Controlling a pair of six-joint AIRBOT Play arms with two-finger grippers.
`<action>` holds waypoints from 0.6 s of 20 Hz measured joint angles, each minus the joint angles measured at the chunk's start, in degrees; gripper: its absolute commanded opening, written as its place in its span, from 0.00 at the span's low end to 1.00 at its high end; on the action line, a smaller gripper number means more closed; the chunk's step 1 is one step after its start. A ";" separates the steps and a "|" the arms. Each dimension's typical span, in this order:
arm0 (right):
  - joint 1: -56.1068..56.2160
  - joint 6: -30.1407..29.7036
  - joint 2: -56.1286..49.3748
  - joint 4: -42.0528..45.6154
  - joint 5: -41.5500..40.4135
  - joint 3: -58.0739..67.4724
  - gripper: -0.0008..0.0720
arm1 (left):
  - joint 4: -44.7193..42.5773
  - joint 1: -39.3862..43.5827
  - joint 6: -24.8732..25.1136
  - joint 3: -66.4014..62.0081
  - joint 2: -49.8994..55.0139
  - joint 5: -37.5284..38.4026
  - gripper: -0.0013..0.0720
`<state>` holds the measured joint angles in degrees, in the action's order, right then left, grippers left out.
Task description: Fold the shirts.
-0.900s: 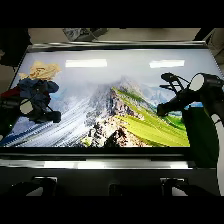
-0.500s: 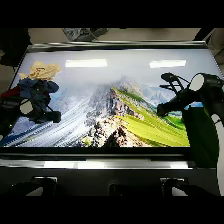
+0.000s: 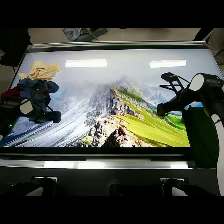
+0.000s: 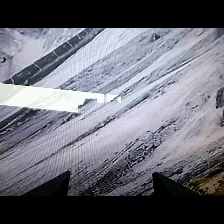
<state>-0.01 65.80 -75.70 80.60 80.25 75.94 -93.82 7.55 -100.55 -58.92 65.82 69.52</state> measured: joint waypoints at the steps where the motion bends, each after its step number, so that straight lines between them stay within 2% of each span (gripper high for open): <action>1: 0.00 0.00 0.00 0.35 -0.35 0.00 0.97 | 0.00 0.00 -0.02 0.00 0.00 0.00 0.83; 8: 0.00 -1.79 0.00 5.99 -0.22 0.00 0.98 | 0.02 0.00 -0.02 0.00 0.00 -0.52 0.84; 10: 0.00 -2.43 0.00 6.45 -0.96 0.00 0.98 | 0.00 0.00 -0.02 0.00 0.00 -0.85 1.00; 12: 0.00 -2.62 0.00 6.67 -2.43 0.00 0.98 | 0.09 0.00 -0.09 -0.02 0.00 -1.75 1.00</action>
<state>-0.01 63.18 -75.70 87.26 77.82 75.94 -93.73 7.55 -100.64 -58.94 65.82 67.77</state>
